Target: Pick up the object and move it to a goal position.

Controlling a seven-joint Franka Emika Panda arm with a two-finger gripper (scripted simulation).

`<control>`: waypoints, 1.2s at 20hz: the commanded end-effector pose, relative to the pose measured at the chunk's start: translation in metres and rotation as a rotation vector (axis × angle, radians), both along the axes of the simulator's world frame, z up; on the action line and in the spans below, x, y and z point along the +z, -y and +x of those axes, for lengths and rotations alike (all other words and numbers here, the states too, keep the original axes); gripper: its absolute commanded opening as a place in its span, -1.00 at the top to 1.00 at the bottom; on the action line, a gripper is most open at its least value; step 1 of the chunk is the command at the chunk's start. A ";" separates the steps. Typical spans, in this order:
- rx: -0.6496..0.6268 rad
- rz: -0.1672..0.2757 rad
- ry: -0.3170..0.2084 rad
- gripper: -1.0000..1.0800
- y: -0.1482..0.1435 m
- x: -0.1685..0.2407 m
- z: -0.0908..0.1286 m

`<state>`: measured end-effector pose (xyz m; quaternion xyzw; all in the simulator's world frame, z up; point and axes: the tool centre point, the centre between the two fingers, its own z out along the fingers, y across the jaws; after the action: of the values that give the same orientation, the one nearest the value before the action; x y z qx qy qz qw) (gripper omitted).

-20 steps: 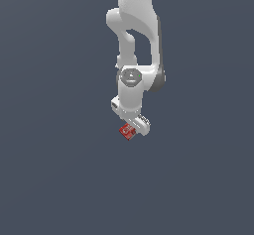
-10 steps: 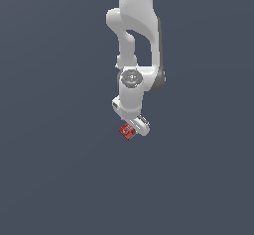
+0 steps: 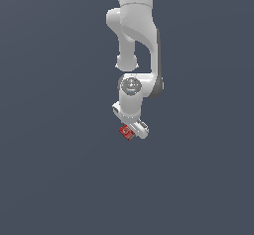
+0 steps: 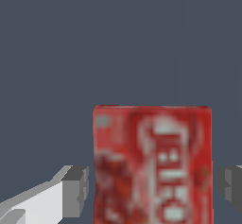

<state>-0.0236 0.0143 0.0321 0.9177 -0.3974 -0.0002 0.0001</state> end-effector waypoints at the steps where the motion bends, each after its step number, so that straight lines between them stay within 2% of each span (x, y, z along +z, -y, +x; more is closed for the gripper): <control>1: -0.001 0.000 0.000 -0.92 0.000 -0.010 0.000; 6: -0.001 0.000 0.000 -0.92 0.000 -0.017 0.001; 7: -0.001 0.000 0.000 1.00 0.000 -0.017 0.001; 24: 0.000 0.000 0.002 1.00 -0.008 -0.008 -0.006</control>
<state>-0.0272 0.0194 0.0215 0.9174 -0.3979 0.0001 -0.0002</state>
